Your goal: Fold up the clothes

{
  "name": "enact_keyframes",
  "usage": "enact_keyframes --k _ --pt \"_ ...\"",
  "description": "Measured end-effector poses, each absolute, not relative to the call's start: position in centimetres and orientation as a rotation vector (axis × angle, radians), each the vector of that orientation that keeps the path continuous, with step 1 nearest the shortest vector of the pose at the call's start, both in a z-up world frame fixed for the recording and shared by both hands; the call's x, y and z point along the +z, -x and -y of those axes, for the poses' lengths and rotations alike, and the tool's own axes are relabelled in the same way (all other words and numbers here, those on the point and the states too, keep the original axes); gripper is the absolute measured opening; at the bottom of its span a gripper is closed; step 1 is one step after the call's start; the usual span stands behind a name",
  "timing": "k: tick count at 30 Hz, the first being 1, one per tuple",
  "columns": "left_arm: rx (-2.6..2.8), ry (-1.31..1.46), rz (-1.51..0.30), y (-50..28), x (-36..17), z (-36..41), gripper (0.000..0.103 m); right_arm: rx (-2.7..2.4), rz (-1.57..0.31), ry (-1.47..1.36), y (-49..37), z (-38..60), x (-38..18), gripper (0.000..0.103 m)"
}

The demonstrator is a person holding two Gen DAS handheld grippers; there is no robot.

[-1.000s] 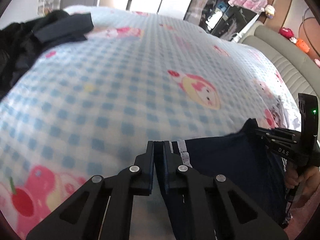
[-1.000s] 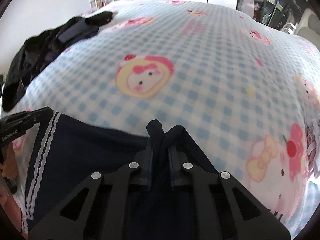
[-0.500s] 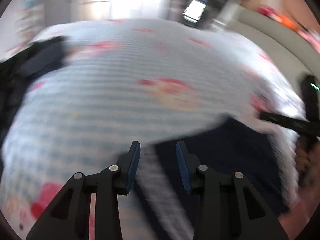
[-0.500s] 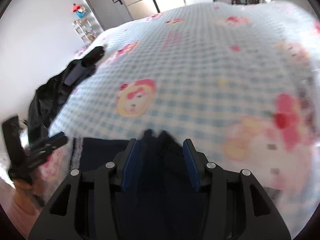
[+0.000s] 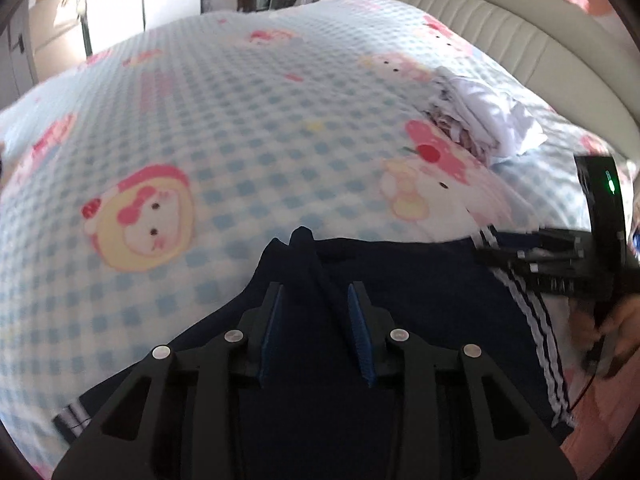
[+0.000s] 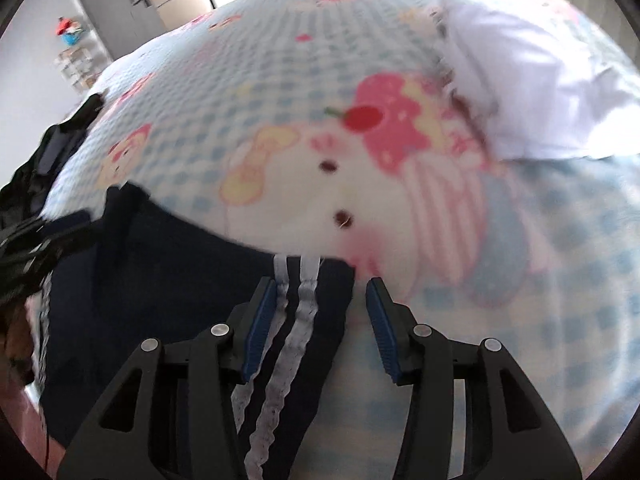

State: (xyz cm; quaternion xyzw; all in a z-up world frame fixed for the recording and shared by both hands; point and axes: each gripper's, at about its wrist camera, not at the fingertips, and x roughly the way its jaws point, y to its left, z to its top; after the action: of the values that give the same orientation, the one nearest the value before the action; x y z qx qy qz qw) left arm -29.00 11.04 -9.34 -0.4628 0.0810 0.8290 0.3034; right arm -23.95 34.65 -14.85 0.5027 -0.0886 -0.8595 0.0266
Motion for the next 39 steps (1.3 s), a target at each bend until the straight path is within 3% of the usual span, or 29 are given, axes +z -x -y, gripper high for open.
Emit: enact_keyframes --k 1,2,3,4,5,7,13,15,17,19,23,25,28,32,35,38,39 --pt "2.204 1.232 -0.217 29.2 -9.6 -11.1 0.034 -2.645 0.269 -1.541 24.0 -34.6 -15.1 0.051" --pt "2.216 1.227 -0.227 29.4 -9.7 -11.2 0.034 -2.640 0.262 -1.534 24.2 -34.5 -15.3 0.043" --pt "2.228 1.222 -0.236 29.6 -9.9 -11.3 0.034 -2.634 0.257 -1.526 24.3 -34.5 -15.5 0.033" --pt "2.255 1.214 -0.246 29.7 -10.0 -11.3 0.027 -2.625 0.252 -1.506 24.3 -34.4 -15.2 0.015" --pt "2.283 1.205 -0.256 29.8 -10.0 -11.4 0.020 -2.637 0.234 -1.481 24.0 -34.4 -14.8 0.009" --pt "2.328 1.183 -0.256 30.0 -10.1 -11.2 0.020 -2.696 0.207 -1.427 23.1 -34.5 -13.7 0.007" --pt "2.390 1.133 -0.206 29.8 -10.1 -10.6 0.020 -2.692 0.428 -1.498 22.9 -37.0 -15.2 0.009" --pt "2.375 1.065 -0.148 29.2 -9.3 -10.4 0.021 -2.668 0.517 -1.481 22.8 -37.6 -15.3 0.014" --pt "2.317 1.034 -0.154 28.6 -8.8 -10.8 0.024 -2.664 0.562 -1.455 22.8 -37.9 -14.8 0.033" --pt "2.277 1.069 -0.241 28.5 -9.5 -11.9 0.024 -2.681 0.560 -1.450 22.8 -38.0 -14.5 0.041" --pt "2.328 1.114 -0.437 28.8 -10.9 -13.2 0.024 -2.786 0.464 -1.436 22.4 -37.4 -13.0 0.041" --pt "2.374 1.143 -0.495 29.5 -11.7 -13.3 0.025 -2.831 0.288 -1.431 22.1 -36.7 -11.9 0.044" --pt "2.417 1.132 -0.460 29.8 -11.0 -12.9 0.026 -2.832 0.162 -1.553 22.2 -37.0 -12.9 0.044" --pt "2.438 0.997 -0.445 26.3 -8.5 -12.5 0.039 -2.781 0.239 -1.522 21.5 -37.8 -13.1 0.044" --pt "2.324 1.064 -0.473 25.3 -9.7 -12.9 0.039 -2.775 0.162 -1.543 22.0 -37.1 -13.5 0.044" --pt "2.368 1.114 -0.712 25.6 -12.0 -14.0 0.039 -2.762 0.219 -1.663 22.1 -37.3 -14.1 0.044" --pt "2.389 1.098 -0.670 25.1 -11.0 -13.4 0.039 -2.775 0.259 -1.653 21.6 -37.1 -13.1 0.044"
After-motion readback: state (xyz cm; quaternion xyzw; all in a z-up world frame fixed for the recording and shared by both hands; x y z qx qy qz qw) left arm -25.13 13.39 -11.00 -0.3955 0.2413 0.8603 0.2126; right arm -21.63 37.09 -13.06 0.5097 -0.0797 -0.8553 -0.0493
